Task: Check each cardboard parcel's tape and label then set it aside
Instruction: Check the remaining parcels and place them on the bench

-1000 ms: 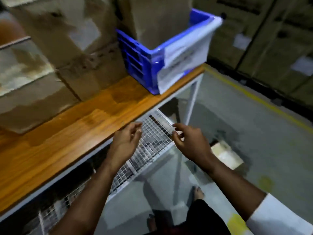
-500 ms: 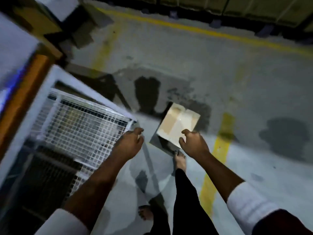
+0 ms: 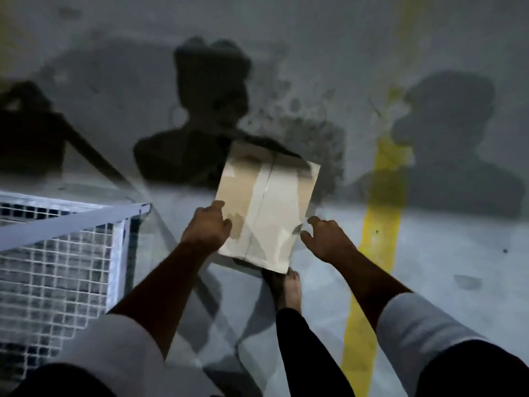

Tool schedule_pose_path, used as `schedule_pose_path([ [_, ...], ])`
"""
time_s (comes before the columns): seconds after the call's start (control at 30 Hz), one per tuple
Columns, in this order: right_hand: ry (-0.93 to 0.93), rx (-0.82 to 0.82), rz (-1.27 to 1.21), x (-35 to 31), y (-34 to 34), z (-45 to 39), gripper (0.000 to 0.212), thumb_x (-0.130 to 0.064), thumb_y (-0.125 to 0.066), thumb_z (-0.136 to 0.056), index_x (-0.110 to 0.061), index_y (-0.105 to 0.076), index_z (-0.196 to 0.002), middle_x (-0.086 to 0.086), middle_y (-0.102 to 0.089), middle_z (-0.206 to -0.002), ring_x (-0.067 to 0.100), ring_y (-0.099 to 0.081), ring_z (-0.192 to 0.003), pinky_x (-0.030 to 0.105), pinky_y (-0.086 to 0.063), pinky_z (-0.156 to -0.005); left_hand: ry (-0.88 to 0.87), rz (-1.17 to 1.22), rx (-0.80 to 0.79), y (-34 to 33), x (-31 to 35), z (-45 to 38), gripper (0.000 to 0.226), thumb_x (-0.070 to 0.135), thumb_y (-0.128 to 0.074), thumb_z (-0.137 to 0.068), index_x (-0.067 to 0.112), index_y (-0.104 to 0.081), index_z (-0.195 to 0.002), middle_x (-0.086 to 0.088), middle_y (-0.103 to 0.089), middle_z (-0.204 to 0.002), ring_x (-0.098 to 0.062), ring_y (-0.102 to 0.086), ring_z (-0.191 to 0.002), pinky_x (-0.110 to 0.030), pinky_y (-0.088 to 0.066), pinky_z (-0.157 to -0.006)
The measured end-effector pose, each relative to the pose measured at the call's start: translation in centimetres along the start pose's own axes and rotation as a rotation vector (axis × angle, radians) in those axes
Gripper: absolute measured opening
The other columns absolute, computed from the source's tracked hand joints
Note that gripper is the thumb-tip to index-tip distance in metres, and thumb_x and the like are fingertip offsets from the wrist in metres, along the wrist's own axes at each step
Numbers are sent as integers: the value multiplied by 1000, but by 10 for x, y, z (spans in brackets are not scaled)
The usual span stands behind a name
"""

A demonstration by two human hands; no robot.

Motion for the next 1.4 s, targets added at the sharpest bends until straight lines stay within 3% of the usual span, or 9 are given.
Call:
schedule_pose_path([
  [0.27,-9,35,-158,17,-50,-52,44,-43,-52,-97,0,-54,-108,21,-66,-105,40,-60,-103,37,-45,-76,126,247,171,-35,-28,-56,57,24,-64,-90,8,-36,-137,-18,-54,-130,-38,-53,-119,-44,-44,-100],
  [0.47,23,99,-217,-1,-6,8,38,-44,-51,-98,-7,-43,-98,19,-66,-97,42,-61,-96,35,-34,-66,118,387,282,8,-38,18,50,21,-65,-90,7,-46,-134,-18,-54,-130,-36,-50,-121,-43,-41,-101],
  [0.73,221,109,-333,-86,86,214,33,-41,-54,-98,-11,-40,-100,-9,-54,-80,23,-56,-80,28,-32,-59,151,729,481,111,-63,272,36,18,-67,-89,6,-56,-121,-13,-64,-111,-28,-63,-96,-38,-52,-83],
  [0.87,351,151,-412,-126,112,322,35,-44,-63,-92,-14,-49,-102,-3,-67,-95,19,-64,-85,35,-49,-69,193,964,579,132,-93,410,34,15,-68,-89,23,-57,-120,3,-66,-96,-16,-65,-87,-32,-52,-74],
  [0.93,448,147,-443,-147,117,380,33,-45,-68,-87,-18,-50,-93,-10,-66,-85,10,-64,-77,41,-55,-70,178,1076,646,133,-115,481,34,15,-68,-90,28,-57,-119,1,-66,-98,-19,-67,-90,-38,-55,-78],
  [1.03,617,148,-422,-181,116,473,38,-47,-71,-84,-20,-44,-82,-15,-48,-62,0,-47,-57,33,-43,-60,165,1251,738,118,-149,584,35,15,-72,-87,24,-60,-118,-9,-66,-98,-29,-67,-92,-42,-56,-79],
  [1.17,780,135,-364,-221,103,589,36,-42,-77,-81,-20,-48,-79,-11,-60,-62,1,-53,-56,32,-46,-54,182,1422,917,89,-185,727,35,7,-72,-86,21,-63,-117,-1,-53,-82,-22,-59,-81,-33,-51,-70],
  [1.27,924,50,-331,-261,76,672,40,-55,-75,-74,-23,-50,-80,1,-67,-70,23,-63,-64,45,-53,-53,198,1471,1098,71,-213,834,32,9,-71,-87,21,-64,-116,-8,-55,-87,-24,-62,-82,-34,-54,-72],
  [1.4,1104,25,-264,-317,57,753,37,-50,-76,-79,-22,-52,-80,-2,-70,-69,23,-67,-66,40,-50,-55,216,1464,1323,59,-240,941,31,19,-74,-86,23,-65,-116,-14,-64,-96,-27,-69,-86,-40,-58,-73],
])
Point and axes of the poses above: each hand's wrist, its own z-axis away from the middle knuckle, its own y-axis out of the back of the hand, x = y × z, the point moved 10 cm from there along -z, towards the middle knuckle
